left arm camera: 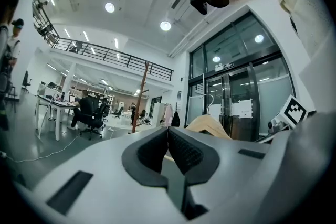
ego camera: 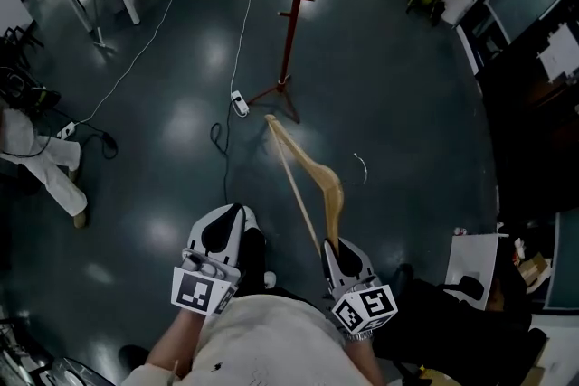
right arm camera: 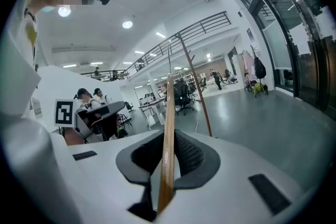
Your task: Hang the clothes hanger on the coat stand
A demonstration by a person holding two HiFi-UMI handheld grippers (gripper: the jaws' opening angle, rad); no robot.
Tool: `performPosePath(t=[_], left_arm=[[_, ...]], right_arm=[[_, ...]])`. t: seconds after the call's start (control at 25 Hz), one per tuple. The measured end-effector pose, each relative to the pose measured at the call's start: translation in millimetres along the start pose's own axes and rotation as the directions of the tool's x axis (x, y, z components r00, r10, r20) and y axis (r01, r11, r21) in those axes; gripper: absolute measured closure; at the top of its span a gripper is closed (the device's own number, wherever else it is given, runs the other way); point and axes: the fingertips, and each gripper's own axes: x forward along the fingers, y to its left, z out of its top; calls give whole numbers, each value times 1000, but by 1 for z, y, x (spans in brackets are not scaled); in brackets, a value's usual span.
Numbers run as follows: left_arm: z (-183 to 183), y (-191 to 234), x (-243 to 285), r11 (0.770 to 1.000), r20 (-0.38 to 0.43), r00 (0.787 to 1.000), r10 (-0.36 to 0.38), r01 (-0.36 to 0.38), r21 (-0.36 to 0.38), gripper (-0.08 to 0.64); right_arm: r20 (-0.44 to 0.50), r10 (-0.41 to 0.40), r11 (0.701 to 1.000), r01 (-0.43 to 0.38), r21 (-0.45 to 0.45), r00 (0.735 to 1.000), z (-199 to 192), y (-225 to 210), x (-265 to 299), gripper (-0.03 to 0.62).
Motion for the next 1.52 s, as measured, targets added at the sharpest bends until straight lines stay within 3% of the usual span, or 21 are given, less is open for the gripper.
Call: performPosePath(t=[0.4,0.72,1.04,1.36,1.52], left_arm=[[20,65,107,998,15,999,-36,37,-58,548],[36,124,170,995,12,996,-89,90,-39,548],[48,148,201,991,-2,991,-135,135,13,548],[44,181,203,998,9,999,-42,42,-40,548],[45,212,213,1000,17,999,28,-28,-14,548]], right_arm=[[-43,-3,1000,3,-14,999,52,-28,120,525],[-30,1,1000,-2,-23,1000,99,-31,205,525],[-23,10,999,-12,-53,1000,121,-31,241,525],[-51,51,998,-53,-33,997,127,-47,280,525],[-59,89,995,-91,-41,994,135,-53,316,525]])
